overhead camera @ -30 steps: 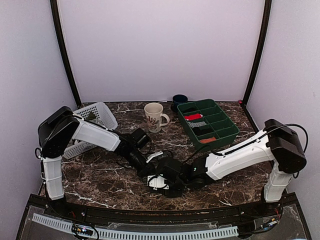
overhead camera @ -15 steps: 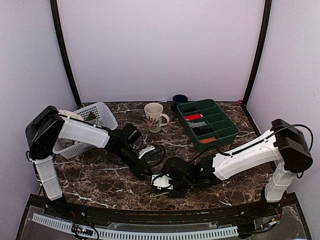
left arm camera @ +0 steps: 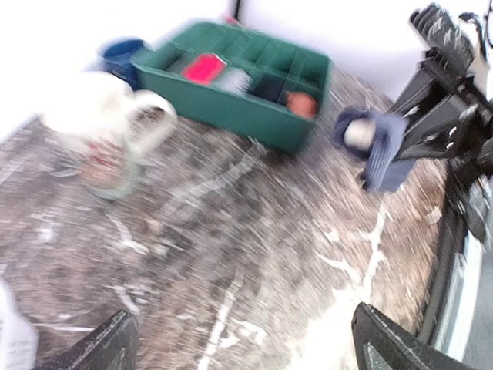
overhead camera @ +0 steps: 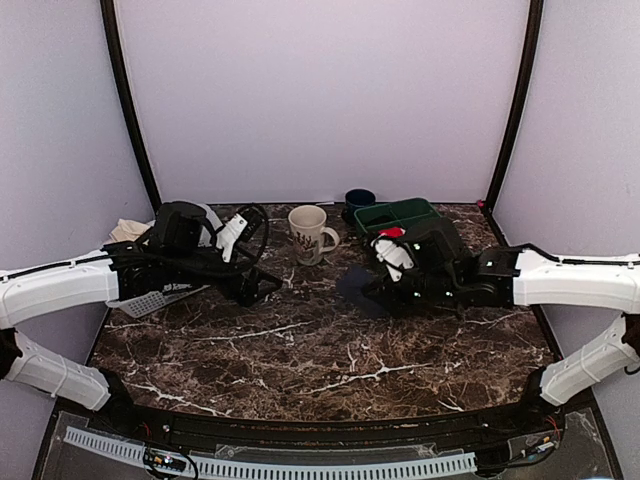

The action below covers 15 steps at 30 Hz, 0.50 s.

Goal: Roll the underwear
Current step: Pick up the underwear from the center of the board, then place the underwear in the storage box.

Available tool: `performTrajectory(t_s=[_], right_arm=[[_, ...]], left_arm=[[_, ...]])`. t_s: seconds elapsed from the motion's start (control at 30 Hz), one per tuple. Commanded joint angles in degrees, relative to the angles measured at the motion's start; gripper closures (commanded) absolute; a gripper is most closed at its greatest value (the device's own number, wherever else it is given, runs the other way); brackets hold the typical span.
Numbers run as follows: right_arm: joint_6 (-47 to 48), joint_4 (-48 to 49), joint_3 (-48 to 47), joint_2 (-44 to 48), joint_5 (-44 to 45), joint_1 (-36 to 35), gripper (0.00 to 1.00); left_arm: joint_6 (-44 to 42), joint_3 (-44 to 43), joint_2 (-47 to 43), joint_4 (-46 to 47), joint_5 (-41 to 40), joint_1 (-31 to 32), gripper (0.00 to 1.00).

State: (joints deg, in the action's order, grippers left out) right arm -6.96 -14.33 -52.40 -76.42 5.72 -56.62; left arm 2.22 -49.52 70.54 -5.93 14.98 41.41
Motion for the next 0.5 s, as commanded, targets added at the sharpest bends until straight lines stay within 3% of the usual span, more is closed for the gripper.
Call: performTrajectory(t_s=[0.0,0.3,0.47], right_arm=[[-12.0,-0.8,-5.4,4.7,4.7,5.2,1.0],[-31.7,-25.6,-29.8,-5.1,16.3,16.5,1.0],[-43.7,-39.3,-41.5,-13.4,20.0,20.2,1.0]], left_arm=[[5.2,1.4,-4.1,3.4,-14.8,0.0,0.01],[10.3,-7.7,3.4,-6.8,-28.5,0.0,0.01],[9.6,-8.7,5.2,-6.3,-31.8,0.0,0.01]])
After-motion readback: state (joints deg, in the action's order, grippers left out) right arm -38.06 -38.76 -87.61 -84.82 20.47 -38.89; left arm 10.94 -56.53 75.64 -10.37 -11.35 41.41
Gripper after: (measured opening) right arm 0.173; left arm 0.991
